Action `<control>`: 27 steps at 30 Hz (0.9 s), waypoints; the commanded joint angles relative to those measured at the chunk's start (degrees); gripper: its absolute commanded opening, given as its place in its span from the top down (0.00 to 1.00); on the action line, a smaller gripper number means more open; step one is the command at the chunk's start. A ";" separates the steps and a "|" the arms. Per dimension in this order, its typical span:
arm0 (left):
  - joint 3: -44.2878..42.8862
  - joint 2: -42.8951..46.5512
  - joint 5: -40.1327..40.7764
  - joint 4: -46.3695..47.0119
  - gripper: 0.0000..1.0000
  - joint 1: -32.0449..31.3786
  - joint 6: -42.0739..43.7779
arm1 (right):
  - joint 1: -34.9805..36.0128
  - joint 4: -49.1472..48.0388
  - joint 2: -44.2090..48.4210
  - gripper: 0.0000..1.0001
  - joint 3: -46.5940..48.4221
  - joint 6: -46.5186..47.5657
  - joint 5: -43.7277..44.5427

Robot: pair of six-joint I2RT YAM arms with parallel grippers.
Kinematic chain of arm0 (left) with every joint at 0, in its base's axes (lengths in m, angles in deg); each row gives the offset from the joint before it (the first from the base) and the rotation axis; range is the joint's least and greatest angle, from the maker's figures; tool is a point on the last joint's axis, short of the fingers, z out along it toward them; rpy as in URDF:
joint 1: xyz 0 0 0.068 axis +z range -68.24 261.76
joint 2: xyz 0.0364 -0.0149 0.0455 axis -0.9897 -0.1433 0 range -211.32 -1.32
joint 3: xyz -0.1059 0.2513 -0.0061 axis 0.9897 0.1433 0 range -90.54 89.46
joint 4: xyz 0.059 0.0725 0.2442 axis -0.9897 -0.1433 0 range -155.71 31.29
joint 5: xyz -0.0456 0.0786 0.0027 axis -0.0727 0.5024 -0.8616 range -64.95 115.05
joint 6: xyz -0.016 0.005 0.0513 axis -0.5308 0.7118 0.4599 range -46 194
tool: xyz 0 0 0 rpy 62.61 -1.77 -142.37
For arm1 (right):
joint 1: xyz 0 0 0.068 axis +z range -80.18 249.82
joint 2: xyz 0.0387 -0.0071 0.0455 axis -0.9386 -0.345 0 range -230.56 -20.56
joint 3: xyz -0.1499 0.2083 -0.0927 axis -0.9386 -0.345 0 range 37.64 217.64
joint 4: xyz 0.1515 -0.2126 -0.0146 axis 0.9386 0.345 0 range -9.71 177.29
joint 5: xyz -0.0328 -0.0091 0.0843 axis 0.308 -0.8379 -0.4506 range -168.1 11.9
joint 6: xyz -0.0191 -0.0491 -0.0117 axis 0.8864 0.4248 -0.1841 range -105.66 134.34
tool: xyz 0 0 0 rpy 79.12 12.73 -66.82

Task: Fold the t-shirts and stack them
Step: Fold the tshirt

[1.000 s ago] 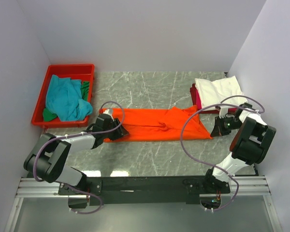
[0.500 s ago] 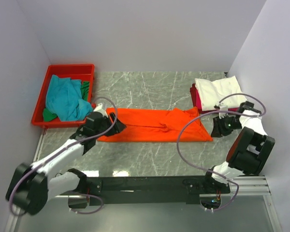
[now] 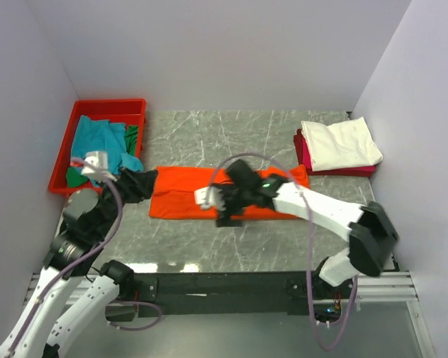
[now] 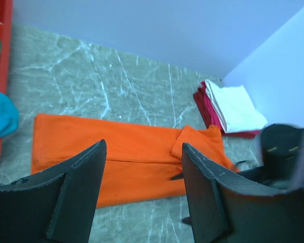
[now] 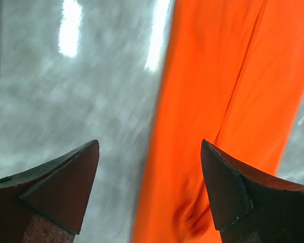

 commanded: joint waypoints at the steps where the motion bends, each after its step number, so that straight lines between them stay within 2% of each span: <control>1: -2.17 2.75 3.55 -6.79 0.33 0.21 1.01 | 9.81 -10.10 -10.59 0.14 8.25 -5.76 18.80; 2: -2.43 3.97 3.37 -7.84 0.33 0.20 0.74 | 11.25 -10.19 -15.67 0.15 11.92 -6.20 21.53; 7: -2.52 6.00 3.46 -10.14 0.33 0.20 1.00 | 16.00 -11.77 -26.25 0.19 17.49 -8.67 32.25; 14: -2.17 6.71 2.49 -9.79 0.33 0.20 1.09 | 16.36 -13.18 -31.01 0.25 18.11 -8.49 38.51; 18: -1.99 6.89 1.96 -9.26 0.33 0.20 1.18 | 16.45 -11.96 -33.03 0.43 18.37 -9.10 37.83; 19: -1.99 6.89 1.88 -9.17 0.33 0.20 1.36 | 16.45 -10.91 -33.30 0.56 18.64 -9.37 37.12; 20: -2.08 6.80 1.88 -9.17 0.33 0.20 1.44 | 16.62 -10.38 -33.47 0.62 18.55 -9.72 36.42; 21: -2.08 6.71 1.79 -9.17 0.33 0.20 1.62 | 17.06 -10.28 -33.48 0.72 18.38 -9.99 35.63; 27: -3.31 5.22 0.73 -8.47 0.33 0.20 3.02 | 19.78 -10.37 -32.16 0.90 16.18 -10.95 32.72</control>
